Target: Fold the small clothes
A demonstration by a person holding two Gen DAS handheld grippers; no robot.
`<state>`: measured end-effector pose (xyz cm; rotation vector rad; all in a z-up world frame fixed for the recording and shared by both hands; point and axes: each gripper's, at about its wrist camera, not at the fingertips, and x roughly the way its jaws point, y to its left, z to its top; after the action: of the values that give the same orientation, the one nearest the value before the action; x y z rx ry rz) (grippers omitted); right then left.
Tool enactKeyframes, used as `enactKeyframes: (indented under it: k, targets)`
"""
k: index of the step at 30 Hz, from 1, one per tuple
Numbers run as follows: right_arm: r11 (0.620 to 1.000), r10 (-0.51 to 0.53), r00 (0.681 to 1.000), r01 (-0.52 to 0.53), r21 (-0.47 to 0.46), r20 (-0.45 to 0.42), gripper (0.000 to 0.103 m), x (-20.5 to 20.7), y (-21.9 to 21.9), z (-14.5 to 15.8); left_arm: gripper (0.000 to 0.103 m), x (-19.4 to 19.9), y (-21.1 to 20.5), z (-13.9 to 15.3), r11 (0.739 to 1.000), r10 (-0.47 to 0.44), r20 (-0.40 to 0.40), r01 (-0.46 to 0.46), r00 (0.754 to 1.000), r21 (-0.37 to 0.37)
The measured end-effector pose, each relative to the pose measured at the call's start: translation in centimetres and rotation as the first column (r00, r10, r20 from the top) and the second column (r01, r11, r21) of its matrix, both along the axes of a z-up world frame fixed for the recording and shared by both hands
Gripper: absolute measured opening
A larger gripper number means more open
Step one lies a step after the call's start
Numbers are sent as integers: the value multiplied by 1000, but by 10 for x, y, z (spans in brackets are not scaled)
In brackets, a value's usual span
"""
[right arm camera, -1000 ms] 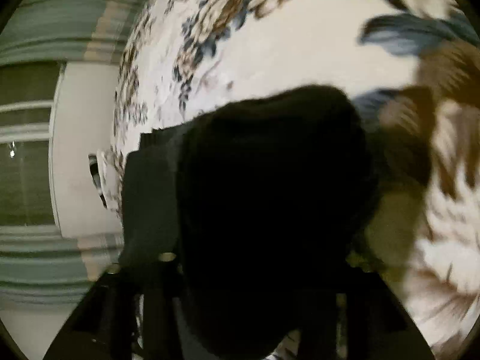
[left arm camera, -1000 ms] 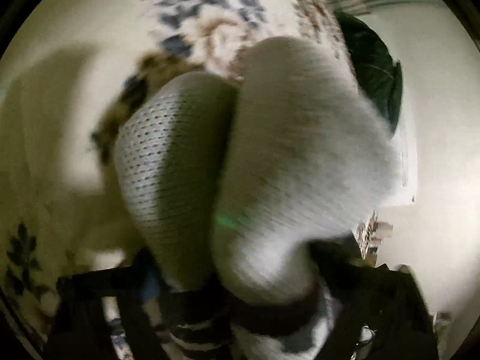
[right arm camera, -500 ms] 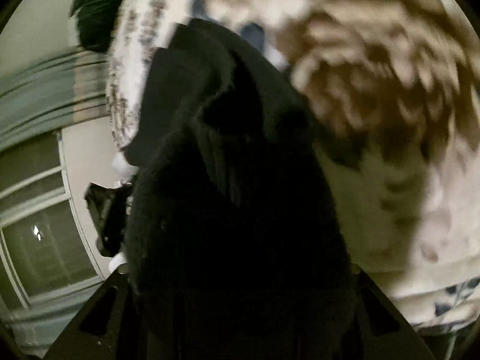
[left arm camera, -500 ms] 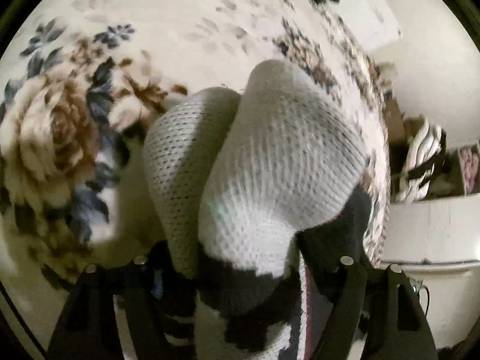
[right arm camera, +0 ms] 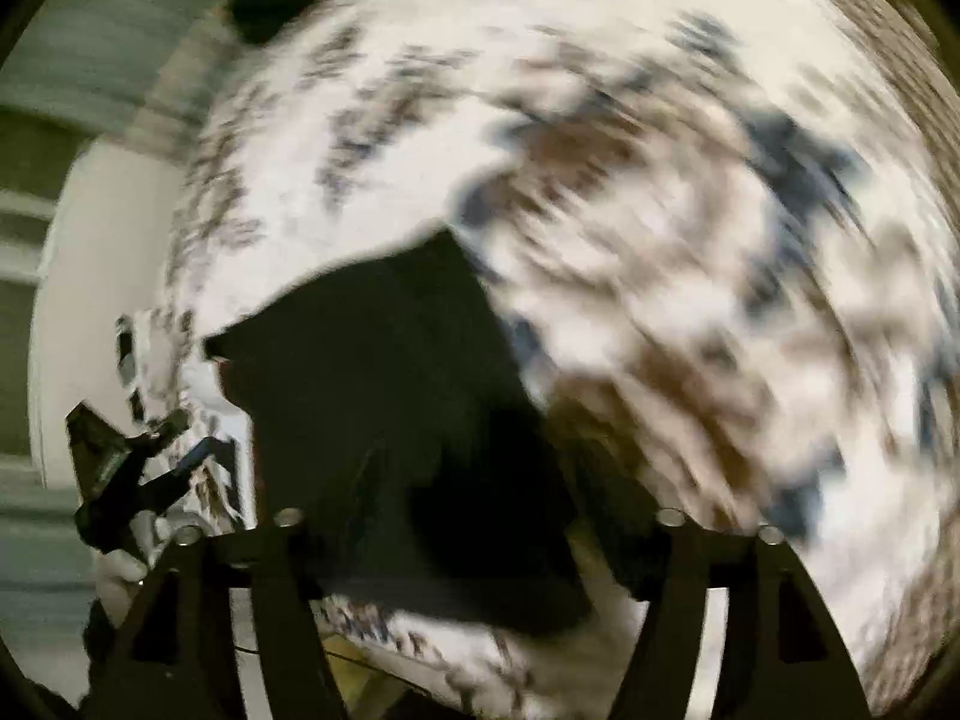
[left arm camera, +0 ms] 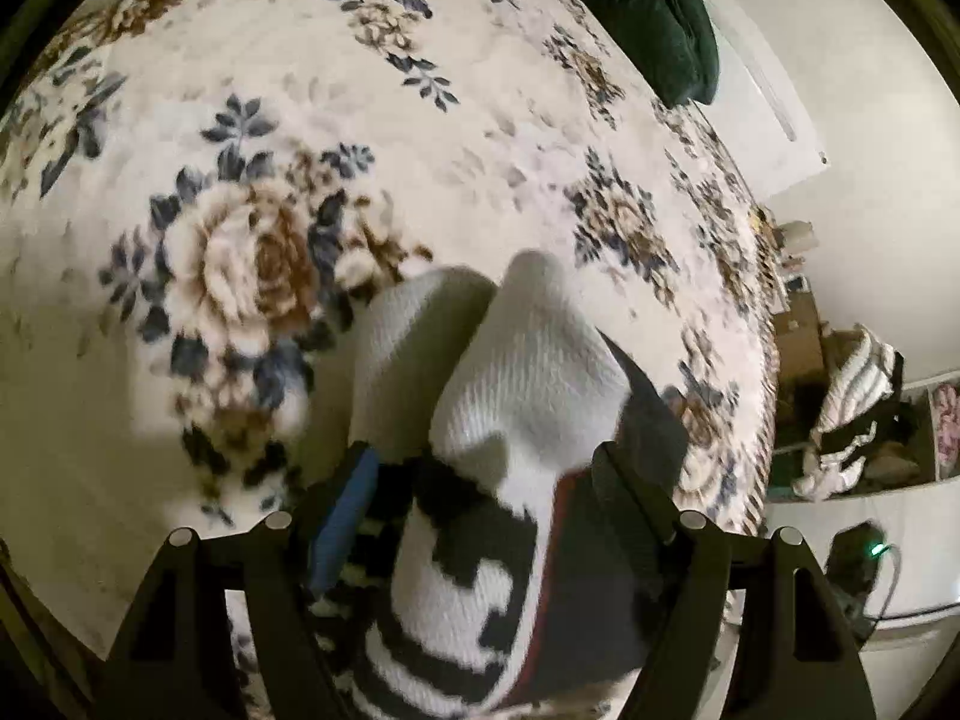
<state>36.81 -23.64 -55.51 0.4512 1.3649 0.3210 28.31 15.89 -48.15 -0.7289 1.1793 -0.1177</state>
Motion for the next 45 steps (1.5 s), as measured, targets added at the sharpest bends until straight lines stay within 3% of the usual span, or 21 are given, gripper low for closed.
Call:
enactKeyframes:
  k: [3, 5, 7, 8, 9, 12, 14, 18, 21, 25, 29, 31, 32, 34, 37, 38, 39, 40, 41, 42, 45]
  targets:
    - [989, 149, 987, -150, 1, 58, 71, 51, 40, -15, 72, 15, -10, -6, 999, -13, 3, 13, 1000, 37]
    - [971, 239, 970, -239, -6, 41, 71, 80, 74, -36, 72, 21, -17, -4, 996, -40, 14, 39, 999, 80]
    - [942, 330, 944, -327, -70, 30, 71, 96, 105, -54, 72, 25, -21, -5, 992, -51, 13, 49, 999, 114]
    - [927, 367, 930, -363, -94, 26, 66, 100, 116, -60, 72, 25, -21, -6, 992, -52, 12, 50, 999, 117]
    - [918, 389, 920, -384, -97, 42, 43, 100, 122, -62, 72, 24, -21, -6, 992, -48, 9, 47, 999, 121]
    - [907, 409, 904, -386, -171, 129, 17, 91, 132, -51, 74, 23, -17, -10, 992, -26, 2, 26, 1000, 122]
    - [919, 373, 910, -336, -204, 182, 16, 81, 128, -37, 74, 23, -16, -13, 994, -13, -4, 14, 1000, 107]
    - [957, 261, 952, -235, -167, 157, 16, 71, 101, -30, 74, 26, -25, -15, 993, -40, 0, 39, 999, 109]
    - [972, 188, 964, -155, -177, 187, 14, 63, 82, -24, 74, 31, -35, -13, 987, -79, 3, 78, 997, 140]
    - [974, 180, 943, -130, -187, 280, 13, 63, 83, -3, 74, 33, -35, -8, 983, -91, 15, 87, 996, 161]
    - [969, 198, 939, -144, -202, 280, 13, 80, 93, -8, 74, 33, -22, -17, 990, -52, -2, 52, 999, 134]
    - [957, 228, 941, -169, -236, 250, 13, 91, 104, -26, 74, 32, -17, -24, 994, -22, -19, 24, 1000, 102]
    - [943, 258, 950, -208, -259, 178, 13, 101, 111, -47, 74, 32, -14, -28, 997, -7, -28, 10, 1000, 74]
    - [950, 249, 967, -232, -210, 59, 16, 112, 113, -74, 74, 31, -11, -30, 1000, 12, -27, -11, 1000, 13]
    - [959, 245, 968, -235, -157, 48, 22, 116, 109, -69, 72, 37, -19, -31, 996, -32, -18, 30, 999, -84]
    - [962, 248, 968, -240, -132, 44, 23, 115, 107, -66, 72, 40, -24, -33, 994, -53, -22, 50, 998, -93]
    - [963, 248, 968, -242, -120, 36, 30, 114, 103, -66, 72, 45, -31, -36, 993, -77, -19, 75, 997, -92]
    - [964, 244, 969, -240, -112, 23, 34, 113, 100, -67, 70, 47, -34, -37, 993, -80, -9, 79, 997, -83]
    - [968, 232, 973, -231, -96, 3, 39, 113, 94, -70, 51, 48, -37, -38, 994, -77, 16, 78, 997, -71]
    - [974, 216, 976, -216, -73, -13, 41, 113, 88, -72, 39, 49, -39, -39, 994, -81, 31, 83, 996, -70]
    - [985, 172, 985, -172, 0, -36, 41, 109, 76, -71, 27, 41, -44, -22, 996, -86, 96, 86, 992, 9]
